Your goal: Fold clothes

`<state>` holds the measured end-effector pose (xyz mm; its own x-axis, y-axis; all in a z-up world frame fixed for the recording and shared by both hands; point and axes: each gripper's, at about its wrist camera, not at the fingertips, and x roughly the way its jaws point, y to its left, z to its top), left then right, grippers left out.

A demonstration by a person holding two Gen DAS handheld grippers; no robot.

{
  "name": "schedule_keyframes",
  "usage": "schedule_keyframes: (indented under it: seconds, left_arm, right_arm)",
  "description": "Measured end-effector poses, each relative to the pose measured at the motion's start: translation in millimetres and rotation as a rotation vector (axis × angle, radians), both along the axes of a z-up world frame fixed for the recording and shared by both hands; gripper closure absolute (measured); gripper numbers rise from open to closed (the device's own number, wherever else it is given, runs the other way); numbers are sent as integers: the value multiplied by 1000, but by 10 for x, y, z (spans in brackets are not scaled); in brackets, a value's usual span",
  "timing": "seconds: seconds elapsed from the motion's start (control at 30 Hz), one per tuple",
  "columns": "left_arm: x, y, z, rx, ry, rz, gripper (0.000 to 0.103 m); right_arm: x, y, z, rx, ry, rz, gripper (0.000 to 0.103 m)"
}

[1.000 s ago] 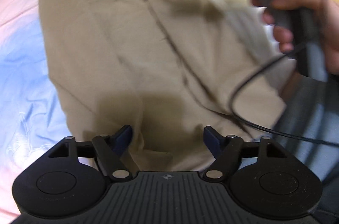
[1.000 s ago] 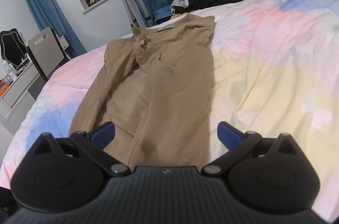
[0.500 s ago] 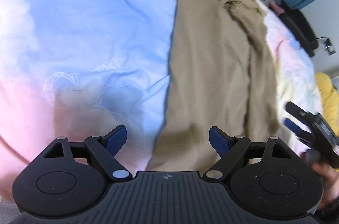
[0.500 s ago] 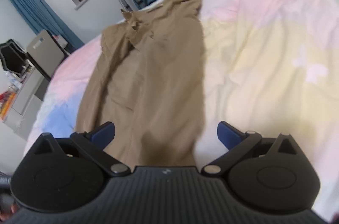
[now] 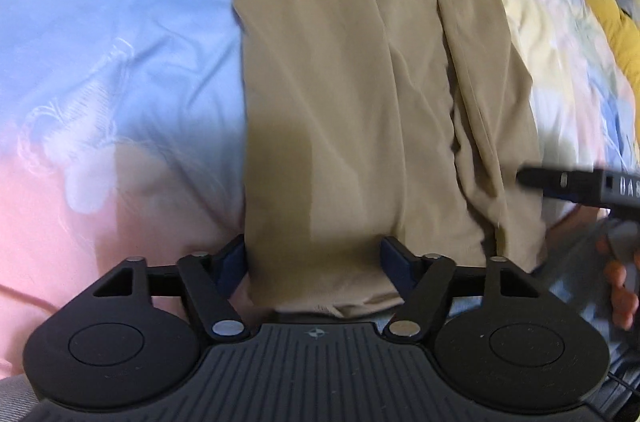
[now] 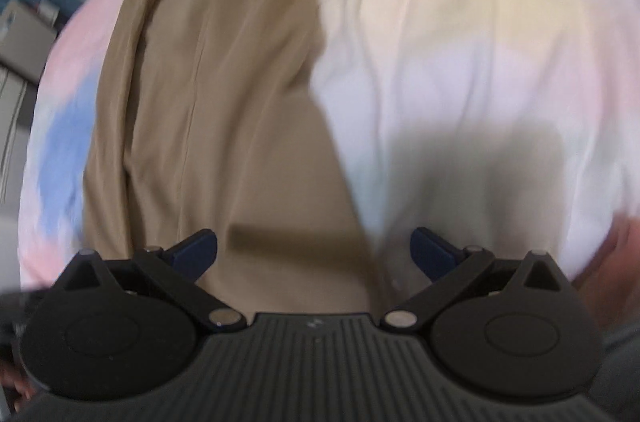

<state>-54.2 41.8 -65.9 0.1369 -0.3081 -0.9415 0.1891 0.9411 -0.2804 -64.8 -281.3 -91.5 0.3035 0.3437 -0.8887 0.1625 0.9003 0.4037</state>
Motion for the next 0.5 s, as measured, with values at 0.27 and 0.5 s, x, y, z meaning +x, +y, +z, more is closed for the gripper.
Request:
schedule_keyframes:
  seconds: [0.27,0.5]
  left_arm:
    - [-81,-59,-7,28,-11,-28,57]
    - [-88,-15,98,-17,-80,-14,89]
  right_arm:
    - [-36,164,-104,2,69,94,1]
    - [-181,327,40,-128,-27,153,70]
